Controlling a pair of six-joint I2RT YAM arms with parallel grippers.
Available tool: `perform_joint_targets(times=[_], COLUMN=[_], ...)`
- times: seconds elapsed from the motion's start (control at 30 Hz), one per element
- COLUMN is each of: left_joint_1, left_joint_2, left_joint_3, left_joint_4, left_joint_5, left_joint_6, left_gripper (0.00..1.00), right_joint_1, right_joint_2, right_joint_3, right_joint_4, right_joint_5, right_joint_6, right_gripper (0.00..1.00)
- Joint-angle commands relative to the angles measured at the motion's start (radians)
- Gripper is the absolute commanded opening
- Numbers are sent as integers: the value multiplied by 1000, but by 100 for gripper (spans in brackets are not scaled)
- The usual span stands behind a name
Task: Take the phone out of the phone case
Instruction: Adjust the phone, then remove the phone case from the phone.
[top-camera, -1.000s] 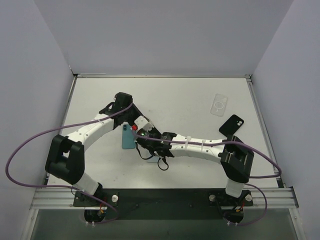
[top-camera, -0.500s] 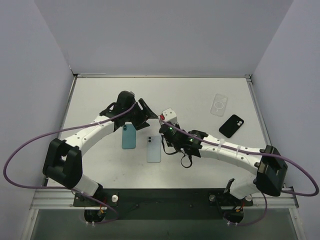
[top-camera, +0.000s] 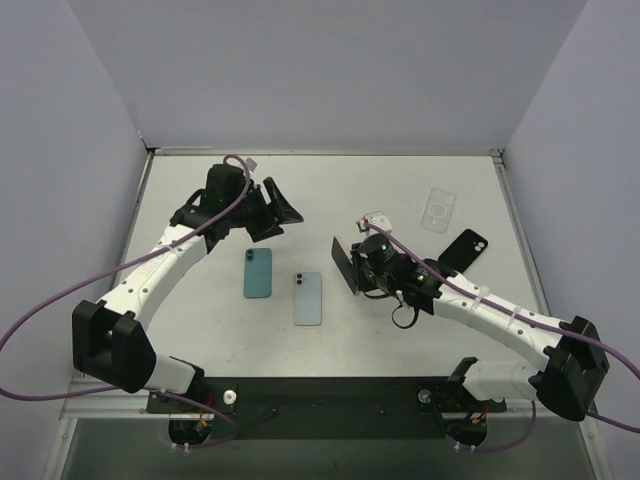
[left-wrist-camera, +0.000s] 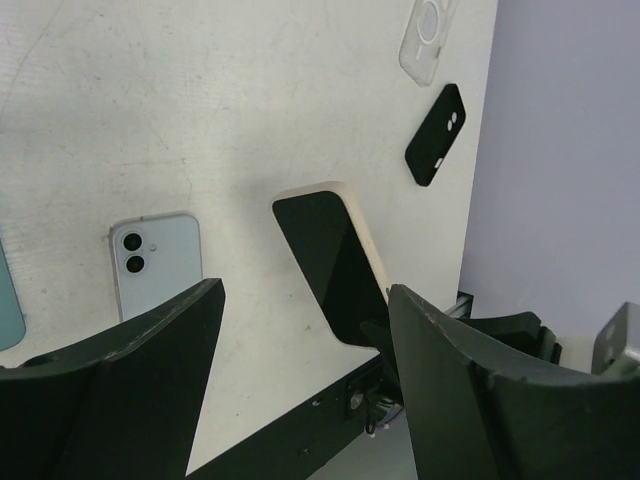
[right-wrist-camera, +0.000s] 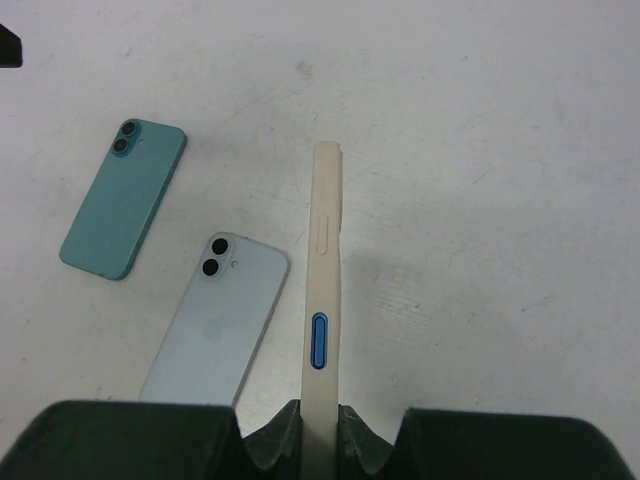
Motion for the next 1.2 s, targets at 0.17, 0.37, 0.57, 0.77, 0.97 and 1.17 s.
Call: perform_joint_targets(times=[0.17, 0.37, 0.57, 0.77, 0.97, 1.17], left_joint_1=[30, 102, 75, 61, 20, -22], left_joint_2=[-62, -71, -91, 28, 197, 280], left_joint_3=[-98, -340, -550, -724, -727, -735], left_joint_4=[266, 767, 1100, 1674, 1979, 2030], left_joint_5=[104, 318, 364, 364, 363, 341], left_joint_6=[-6, -191, -328, -633, -776, -777], left_gripper=[75, 73, 76, 76, 76, 76], right_joint_1=[-126, -240, -306, -352, -357, -353], right_joint_2=[-41, -33, -90, -97, -88, -85], right_joint_3=[21, 36, -44, -211, -259, -253], right_joint_4=[118, 171, 369, 759, 903, 915], right_joint_5=[-317, -492, -578, -641, -647, -659], right_joint_6=[103, 189, 362, 642, 718, 714], right_gripper=[0, 0, 0, 0, 0, 0])
